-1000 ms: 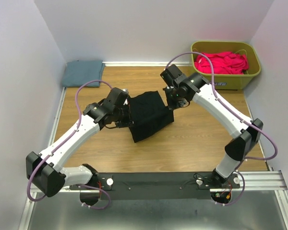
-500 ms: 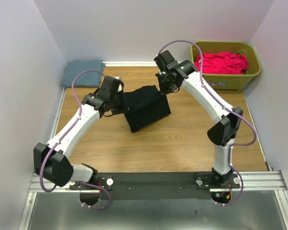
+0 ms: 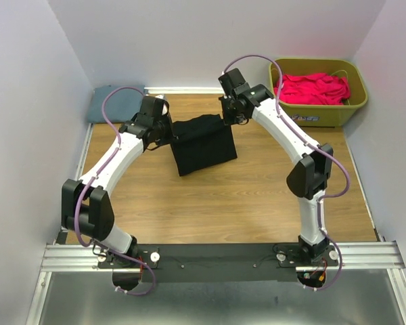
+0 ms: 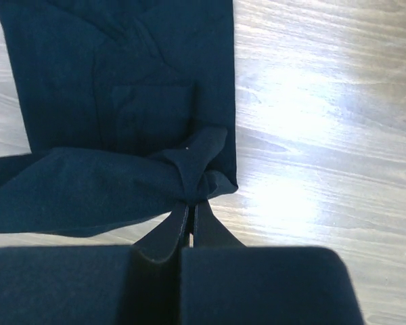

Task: Fold and stack the t-shirts
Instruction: Fold the tshirt

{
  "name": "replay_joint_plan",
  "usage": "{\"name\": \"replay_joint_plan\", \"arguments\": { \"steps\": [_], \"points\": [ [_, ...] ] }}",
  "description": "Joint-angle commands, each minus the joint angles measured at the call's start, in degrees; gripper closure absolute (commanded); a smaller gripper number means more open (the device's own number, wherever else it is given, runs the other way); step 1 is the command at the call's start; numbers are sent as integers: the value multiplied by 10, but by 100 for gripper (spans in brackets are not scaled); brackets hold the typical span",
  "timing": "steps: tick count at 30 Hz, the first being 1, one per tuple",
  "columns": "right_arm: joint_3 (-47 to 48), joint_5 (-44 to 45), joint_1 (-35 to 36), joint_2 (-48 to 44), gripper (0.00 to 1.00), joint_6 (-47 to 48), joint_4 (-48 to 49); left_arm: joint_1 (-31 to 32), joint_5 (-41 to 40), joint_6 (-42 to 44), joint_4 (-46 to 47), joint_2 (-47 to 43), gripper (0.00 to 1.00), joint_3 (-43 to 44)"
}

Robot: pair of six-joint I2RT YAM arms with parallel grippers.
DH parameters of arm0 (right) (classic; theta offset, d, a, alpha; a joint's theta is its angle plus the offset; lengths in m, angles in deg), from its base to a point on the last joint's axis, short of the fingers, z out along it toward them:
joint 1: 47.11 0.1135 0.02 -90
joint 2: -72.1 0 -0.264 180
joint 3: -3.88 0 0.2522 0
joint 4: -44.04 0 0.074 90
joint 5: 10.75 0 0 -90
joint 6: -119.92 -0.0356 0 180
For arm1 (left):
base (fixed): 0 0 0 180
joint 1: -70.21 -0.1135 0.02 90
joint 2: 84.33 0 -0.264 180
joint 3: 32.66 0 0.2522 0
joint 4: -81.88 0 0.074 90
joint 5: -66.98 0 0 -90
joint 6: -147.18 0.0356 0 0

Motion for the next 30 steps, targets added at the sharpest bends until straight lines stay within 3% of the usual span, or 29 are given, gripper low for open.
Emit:
{"name": "replay_joint_plan", "arguments": {
  "steps": [1, 9, 13, 18, 24, 28, 30],
  "points": [
    [-33, -18, -3, -22, 99, -5, 28, -3, 8, 24, 21, -14, 100, -1],
    [-278, -155, -2, -184, 100, -32, 27, 6, 68, 14, -50, -161, 100, -148],
    [-422, -224, -1, -280, 99, -50, 21, 35, 99, -2, -96, -241, 100, -207],
    [-536, -304, 18, -357, 99, -70, 18, 86, 138, -51, -139, -322, 100, -304],
    [-660, -360, 72, -458, 99, -112, -21, 199, 193, -196, -188, -458, 100, -398],
    [-697, -388, 96, -503, 100, -139, -52, 243, 210, -271, -238, -554, 100, -402],
    [-683, -392, 99, -501, 99, -137, -67, 244, 218, -268, -249, -568, 100, -390]
  ]
}}
